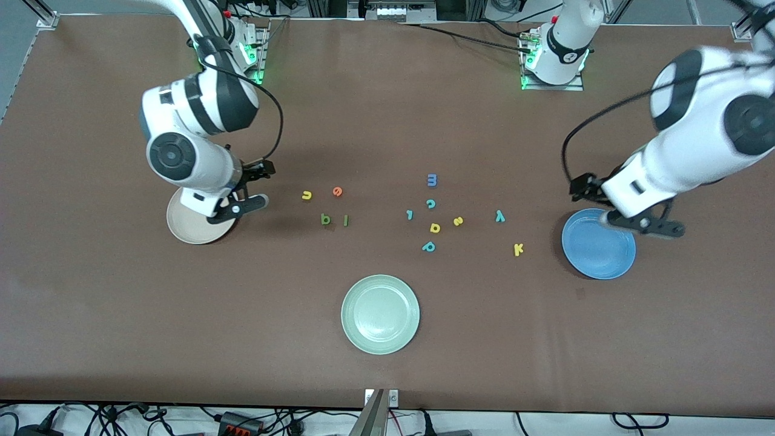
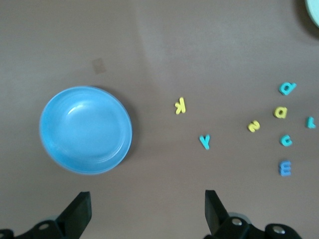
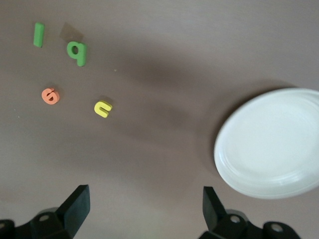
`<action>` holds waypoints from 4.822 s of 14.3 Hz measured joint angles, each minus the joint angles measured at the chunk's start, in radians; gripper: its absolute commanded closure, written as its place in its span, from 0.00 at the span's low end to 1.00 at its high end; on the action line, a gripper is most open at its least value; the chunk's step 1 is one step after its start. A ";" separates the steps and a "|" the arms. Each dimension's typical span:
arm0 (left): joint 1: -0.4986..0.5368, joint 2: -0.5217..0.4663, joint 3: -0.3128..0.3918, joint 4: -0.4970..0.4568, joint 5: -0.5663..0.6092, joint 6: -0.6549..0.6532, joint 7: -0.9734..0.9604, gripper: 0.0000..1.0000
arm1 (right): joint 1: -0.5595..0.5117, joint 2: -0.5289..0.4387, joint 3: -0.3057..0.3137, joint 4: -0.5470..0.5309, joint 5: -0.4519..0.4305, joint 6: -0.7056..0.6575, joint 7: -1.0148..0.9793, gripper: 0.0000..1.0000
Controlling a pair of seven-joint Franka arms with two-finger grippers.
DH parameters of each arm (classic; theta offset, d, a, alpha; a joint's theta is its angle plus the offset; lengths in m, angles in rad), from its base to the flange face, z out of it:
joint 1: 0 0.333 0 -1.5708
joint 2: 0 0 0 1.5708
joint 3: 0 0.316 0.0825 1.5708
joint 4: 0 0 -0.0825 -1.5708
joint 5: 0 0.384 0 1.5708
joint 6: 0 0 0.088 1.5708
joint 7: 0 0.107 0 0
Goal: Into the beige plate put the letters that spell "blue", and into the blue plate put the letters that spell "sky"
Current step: 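Grasp yellow letters with the right gripper and the left gripper, then drop letters into the white plate and blue plate with both grippers, then grasp the blue y with the left gripper while the right gripper reaches green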
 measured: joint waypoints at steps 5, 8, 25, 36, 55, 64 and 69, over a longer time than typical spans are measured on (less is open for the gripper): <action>-0.053 0.220 -0.002 -0.002 0.000 0.181 -0.036 0.00 | 0.057 0.036 0.003 -0.141 0.000 0.286 -0.189 0.00; -0.091 0.332 -0.002 -0.002 0.000 0.300 -0.079 0.00 | 0.072 0.037 0.007 -0.226 0.000 0.401 -0.319 0.00; -0.140 0.447 0.010 -0.031 0.023 0.452 -0.304 0.52 | 0.170 0.139 0.004 -0.288 -0.001 0.652 -0.558 0.47; -0.119 0.407 0.024 -0.024 0.024 0.395 -0.303 0.98 | 0.171 0.143 0.005 -0.288 -0.002 0.656 -0.574 0.84; 0.138 0.315 -0.009 -0.108 0.050 0.247 -0.052 0.00 | -0.013 0.008 -0.311 -0.276 -0.002 0.340 -0.563 0.85; 0.014 0.271 -0.189 -0.243 0.051 0.434 -0.336 0.05 | -0.035 0.102 -0.311 -0.237 0.001 0.384 -0.474 0.00; -0.003 0.262 -0.191 -0.364 0.111 0.597 -0.335 0.23 | 0.006 0.064 -0.242 -0.091 0.015 0.258 -0.270 0.00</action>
